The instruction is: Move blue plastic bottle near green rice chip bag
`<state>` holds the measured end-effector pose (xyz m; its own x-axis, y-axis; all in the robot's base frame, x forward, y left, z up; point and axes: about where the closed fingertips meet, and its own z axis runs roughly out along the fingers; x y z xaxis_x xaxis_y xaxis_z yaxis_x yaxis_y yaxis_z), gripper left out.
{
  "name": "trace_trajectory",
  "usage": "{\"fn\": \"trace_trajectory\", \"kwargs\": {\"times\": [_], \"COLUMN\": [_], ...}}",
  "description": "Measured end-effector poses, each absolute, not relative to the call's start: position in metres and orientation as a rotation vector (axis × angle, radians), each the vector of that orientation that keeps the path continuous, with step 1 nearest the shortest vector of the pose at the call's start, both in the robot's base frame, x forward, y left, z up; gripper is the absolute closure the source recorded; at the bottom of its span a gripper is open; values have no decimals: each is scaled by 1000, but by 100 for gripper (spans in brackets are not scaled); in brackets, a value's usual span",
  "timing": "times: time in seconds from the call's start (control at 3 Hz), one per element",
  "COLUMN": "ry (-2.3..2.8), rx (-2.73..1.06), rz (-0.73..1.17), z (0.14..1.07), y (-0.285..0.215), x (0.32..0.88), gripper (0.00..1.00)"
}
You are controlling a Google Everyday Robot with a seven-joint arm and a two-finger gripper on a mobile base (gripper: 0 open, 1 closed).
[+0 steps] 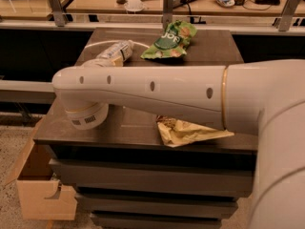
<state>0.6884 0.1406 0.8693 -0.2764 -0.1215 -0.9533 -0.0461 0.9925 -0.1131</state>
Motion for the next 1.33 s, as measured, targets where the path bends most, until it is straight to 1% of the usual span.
{"fn": "trace_trajectory", "kwargs": {"times": [0.33, 0.67, 1.33], "ry": [1836, 1842, 1853], "rx": [-57, 13, 20], "rz": [-164, -239, -266], "z": [879, 881, 882], "y": [107, 78, 61], "x": [671, 655, 650], "gripper": [100, 82, 35]}}
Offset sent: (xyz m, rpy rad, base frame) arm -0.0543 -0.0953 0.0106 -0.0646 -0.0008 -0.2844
